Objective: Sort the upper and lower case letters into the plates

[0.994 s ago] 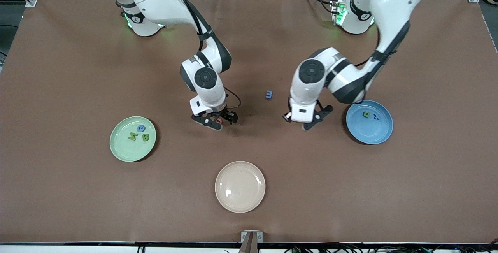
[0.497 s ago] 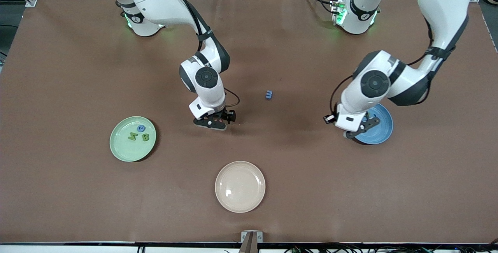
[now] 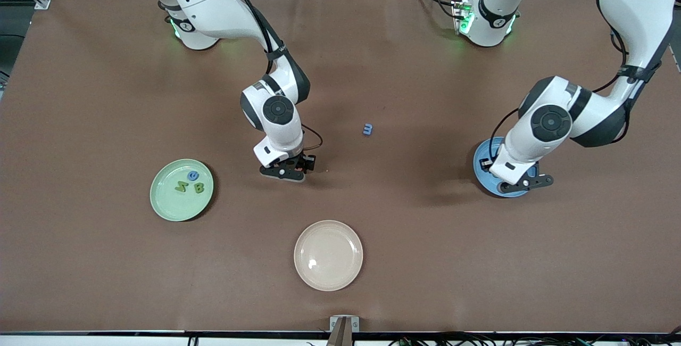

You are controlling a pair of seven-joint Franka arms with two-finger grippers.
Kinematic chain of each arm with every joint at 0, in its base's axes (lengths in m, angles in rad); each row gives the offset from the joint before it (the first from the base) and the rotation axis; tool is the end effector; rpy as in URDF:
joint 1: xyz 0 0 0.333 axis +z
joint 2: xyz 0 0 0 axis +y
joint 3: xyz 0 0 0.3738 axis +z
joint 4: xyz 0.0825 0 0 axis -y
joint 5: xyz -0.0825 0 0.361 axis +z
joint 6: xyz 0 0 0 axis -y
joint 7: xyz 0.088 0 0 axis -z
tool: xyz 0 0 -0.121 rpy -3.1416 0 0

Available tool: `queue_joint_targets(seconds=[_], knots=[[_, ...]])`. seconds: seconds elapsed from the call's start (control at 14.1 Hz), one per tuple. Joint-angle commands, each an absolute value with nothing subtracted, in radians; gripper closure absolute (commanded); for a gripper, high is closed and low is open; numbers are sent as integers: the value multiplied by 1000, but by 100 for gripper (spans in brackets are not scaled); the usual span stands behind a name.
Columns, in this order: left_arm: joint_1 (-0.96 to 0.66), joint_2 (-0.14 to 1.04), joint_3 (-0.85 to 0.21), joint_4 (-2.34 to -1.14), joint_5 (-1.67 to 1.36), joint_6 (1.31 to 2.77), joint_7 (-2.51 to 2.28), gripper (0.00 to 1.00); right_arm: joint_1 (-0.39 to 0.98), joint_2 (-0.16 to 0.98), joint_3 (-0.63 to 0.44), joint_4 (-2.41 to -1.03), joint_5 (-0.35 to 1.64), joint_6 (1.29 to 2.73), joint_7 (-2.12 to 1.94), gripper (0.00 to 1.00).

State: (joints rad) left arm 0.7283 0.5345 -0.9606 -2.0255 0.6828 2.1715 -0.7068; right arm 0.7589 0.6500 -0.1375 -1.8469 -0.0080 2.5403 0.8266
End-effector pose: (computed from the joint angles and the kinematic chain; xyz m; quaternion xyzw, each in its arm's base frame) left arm 0.5826 -0.0630 0.3242 -0.9970 -0.0441 0.0125 0.0625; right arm 0.5377 0.3972 0.2280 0.9952 -0.0843 0.0471 0.0164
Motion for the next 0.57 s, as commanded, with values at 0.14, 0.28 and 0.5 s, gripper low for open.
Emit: queue_joint_targets(seconds=[0.14, 0.28, 0.5], knots=[[844, 629, -973, -2068, 831, 2290, -627, 85, 749, 652, -130, -1859, -23, 2554, 836, 63], [864, 679, -956, -2066, 908, 2322, -629, 85, 721, 649, -130, -1858, -20, 2551, 838, 88], [864, 704, -917, -2071, 940, 2353, -624, 85, 645, 635, -130, -1850, -20, 2546, 798, 98]])
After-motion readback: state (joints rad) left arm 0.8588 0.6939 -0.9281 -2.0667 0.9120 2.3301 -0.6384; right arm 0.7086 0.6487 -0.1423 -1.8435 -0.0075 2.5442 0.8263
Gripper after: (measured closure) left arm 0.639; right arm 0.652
